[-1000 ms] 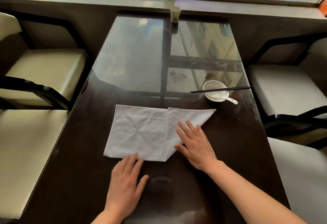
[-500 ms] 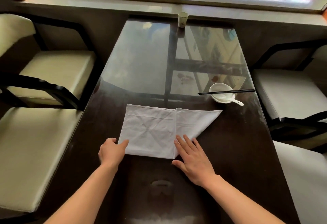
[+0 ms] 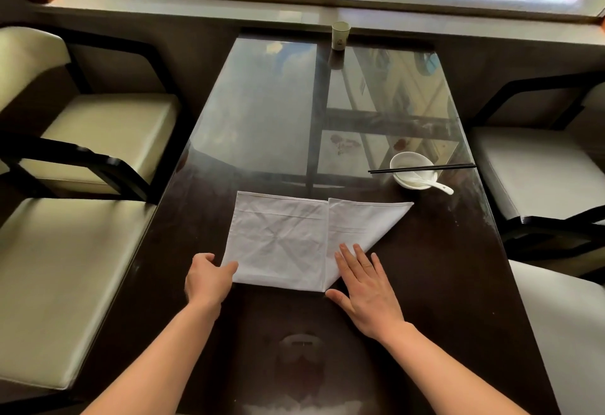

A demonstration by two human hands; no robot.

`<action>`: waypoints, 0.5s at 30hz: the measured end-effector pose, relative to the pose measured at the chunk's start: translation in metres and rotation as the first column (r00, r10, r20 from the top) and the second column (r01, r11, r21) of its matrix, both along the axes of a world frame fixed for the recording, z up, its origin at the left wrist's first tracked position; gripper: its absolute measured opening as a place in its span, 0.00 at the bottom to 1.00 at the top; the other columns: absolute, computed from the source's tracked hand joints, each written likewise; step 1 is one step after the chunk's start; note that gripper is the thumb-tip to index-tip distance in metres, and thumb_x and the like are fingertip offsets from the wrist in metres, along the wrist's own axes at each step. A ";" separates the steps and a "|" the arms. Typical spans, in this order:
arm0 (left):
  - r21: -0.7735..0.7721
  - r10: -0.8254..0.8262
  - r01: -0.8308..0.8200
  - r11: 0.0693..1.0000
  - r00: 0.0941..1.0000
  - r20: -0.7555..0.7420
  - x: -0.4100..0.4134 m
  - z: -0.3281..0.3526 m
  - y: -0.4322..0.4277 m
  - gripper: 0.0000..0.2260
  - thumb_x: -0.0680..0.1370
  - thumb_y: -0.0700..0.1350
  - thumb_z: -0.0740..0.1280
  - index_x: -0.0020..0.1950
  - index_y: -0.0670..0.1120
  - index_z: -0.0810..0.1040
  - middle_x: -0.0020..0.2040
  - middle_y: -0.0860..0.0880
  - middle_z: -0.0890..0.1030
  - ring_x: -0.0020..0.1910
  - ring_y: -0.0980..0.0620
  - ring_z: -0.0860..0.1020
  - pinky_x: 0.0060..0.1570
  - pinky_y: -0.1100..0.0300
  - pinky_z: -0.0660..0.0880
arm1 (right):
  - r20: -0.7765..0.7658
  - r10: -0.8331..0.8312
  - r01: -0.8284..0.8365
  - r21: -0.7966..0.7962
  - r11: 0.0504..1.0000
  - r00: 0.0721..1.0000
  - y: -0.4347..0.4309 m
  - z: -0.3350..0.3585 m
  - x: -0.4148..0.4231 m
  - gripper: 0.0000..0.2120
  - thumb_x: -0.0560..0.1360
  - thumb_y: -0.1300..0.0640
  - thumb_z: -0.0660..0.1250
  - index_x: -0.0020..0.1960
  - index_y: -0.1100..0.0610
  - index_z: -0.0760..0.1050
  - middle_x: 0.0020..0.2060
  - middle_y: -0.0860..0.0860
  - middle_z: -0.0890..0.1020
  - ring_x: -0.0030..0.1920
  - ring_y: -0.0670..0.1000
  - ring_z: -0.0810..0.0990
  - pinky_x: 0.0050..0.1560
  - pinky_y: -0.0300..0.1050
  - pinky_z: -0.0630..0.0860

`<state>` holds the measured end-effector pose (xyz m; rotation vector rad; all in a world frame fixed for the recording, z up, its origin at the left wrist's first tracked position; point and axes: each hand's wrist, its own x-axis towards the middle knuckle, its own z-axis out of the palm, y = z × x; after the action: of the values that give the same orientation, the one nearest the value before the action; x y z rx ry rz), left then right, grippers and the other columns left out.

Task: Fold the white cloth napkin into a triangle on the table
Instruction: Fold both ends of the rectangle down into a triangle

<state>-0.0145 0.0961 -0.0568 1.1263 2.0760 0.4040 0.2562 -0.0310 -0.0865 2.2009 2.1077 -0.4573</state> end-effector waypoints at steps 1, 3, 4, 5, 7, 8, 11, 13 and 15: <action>-0.010 0.021 -0.021 1.000 0.999 0.028 0.000 0.000 -0.001 0.25 0.75 0.48 0.74 0.70 0.44 0.72 0.62 0.43 0.78 0.46 0.50 0.75 0.45 0.52 0.72 | -0.004 -0.006 0.006 0.002 1.000 1.000 0.000 0.001 0.000 0.41 0.75 0.28 0.35 0.81 0.50 0.41 0.80 0.44 0.38 0.79 0.49 0.31 0.79 0.54 0.36; -0.028 0.085 -0.082 0.996 0.990 0.113 -0.001 -0.002 -0.002 0.20 0.76 0.47 0.73 0.66 0.43 0.76 0.57 0.43 0.81 0.39 0.52 0.76 0.45 0.50 0.76 | -0.004 -0.002 0.002 -0.017 1.000 1.000 -0.001 0.000 -0.001 0.41 0.75 0.28 0.35 0.81 0.50 0.41 0.80 0.44 0.38 0.79 0.49 0.32 0.79 0.54 0.36; -0.028 0.119 -0.116 0.993 0.981 0.155 -0.002 -0.003 -0.003 0.15 0.76 0.46 0.73 0.61 0.43 0.79 0.51 0.44 0.83 0.38 0.50 0.78 0.44 0.49 0.79 | -0.007 -0.005 0.005 -0.016 1.000 1.000 -0.002 0.000 -0.001 0.41 0.76 0.28 0.35 0.81 0.50 0.42 0.80 0.45 0.39 0.79 0.50 0.32 0.79 0.55 0.36; -0.027 0.152 -0.149 0.988 0.970 0.188 -0.003 -0.004 -0.003 0.09 0.77 0.45 0.73 0.55 0.44 0.82 0.45 0.44 0.83 0.38 0.48 0.79 0.43 0.49 0.81 | -0.017 -0.011 0.011 -0.003 1.000 1.000 -0.002 0.001 -0.001 0.41 0.76 0.29 0.36 0.82 0.51 0.44 0.80 0.45 0.40 0.79 0.50 0.34 0.79 0.55 0.37; -0.029 0.197 -0.196 0.980 0.951 0.240 -0.005 -0.004 -0.004 0.02 0.77 0.44 0.72 0.45 0.46 0.83 0.39 0.46 0.82 0.38 0.47 0.81 0.41 0.49 0.81 | -0.037 -0.021 0.023 0.057 0.998 0.999 -0.003 0.004 -0.004 0.38 0.79 0.31 0.44 0.81 0.52 0.51 0.81 0.48 0.47 0.81 0.52 0.41 0.80 0.55 0.41; -0.032 0.214 -0.214 0.976 0.939 0.268 -0.005 -0.004 -0.003 0.02 0.77 0.43 0.72 0.44 0.46 0.83 0.38 0.46 0.82 0.38 0.47 0.81 0.40 0.50 0.82 | -0.050 -0.015 0.021 0.122 0.992 0.999 -0.004 0.006 -0.006 0.36 0.80 0.33 0.51 0.80 0.54 0.58 0.81 0.50 0.55 0.81 0.54 0.48 0.80 0.57 0.47; -0.054 0.279 -0.281 0.958 0.875 0.396 -0.004 0.000 0.000 0.01 0.77 0.40 0.71 0.46 0.45 0.82 0.44 0.44 0.84 0.42 0.46 0.83 0.36 0.53 0.81 | -0.098 0.039 -0.005 0.331 0.944 0.994 -0.003 0.007 -0.020 0.27 0.74 0.43 0.72 0.68 0.56 0.76 0.69 0.56 0.76 0.71 0.59 0.72 0.71 0.61 0.69; -0.056 0.294 -0.305 0.951 0.826 0.482 -0.001 0.004 0.003 0.04 0.77 0.39 0.70 0.50 0.45 0.80 0.48 0.43 0.83 0.44 0.45 0.84 0.37 0.53 0.80 | -0.122 0.056 -0.003 0.396 0.918 0.991 0.002 0.007 -0.031 0.25 0.71 0.44 0.76 0.63 0.55 0.78 0.60 0.55 0.79 0.62 0.58 0.76 0.64 0.57 0.75; -0.034 0.274 -0.308 0.951 0.787 0.553 0.004 0.011 0.006 0.11 0.78 0.38 0.69 0.58 0.46 0.76 0.50 0.43 0.82 0.46 0.45 0.84 0.39 0.52 0.81 | -0.138 0.053 0.006 0.400 0.916 0.989 0.008 0.010 -0.043 0.25 0.69 0.43 0.77 0.61 0.53 0.79 0.55 0.52 0.80 0.57 0.56 0.77 0.60 0.52 0.76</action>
<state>-0.0106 0.1018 -0.0461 0.6053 1.7127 0.8421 0.2135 -0.0230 -0.0767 2.4074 2.4940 -0.2009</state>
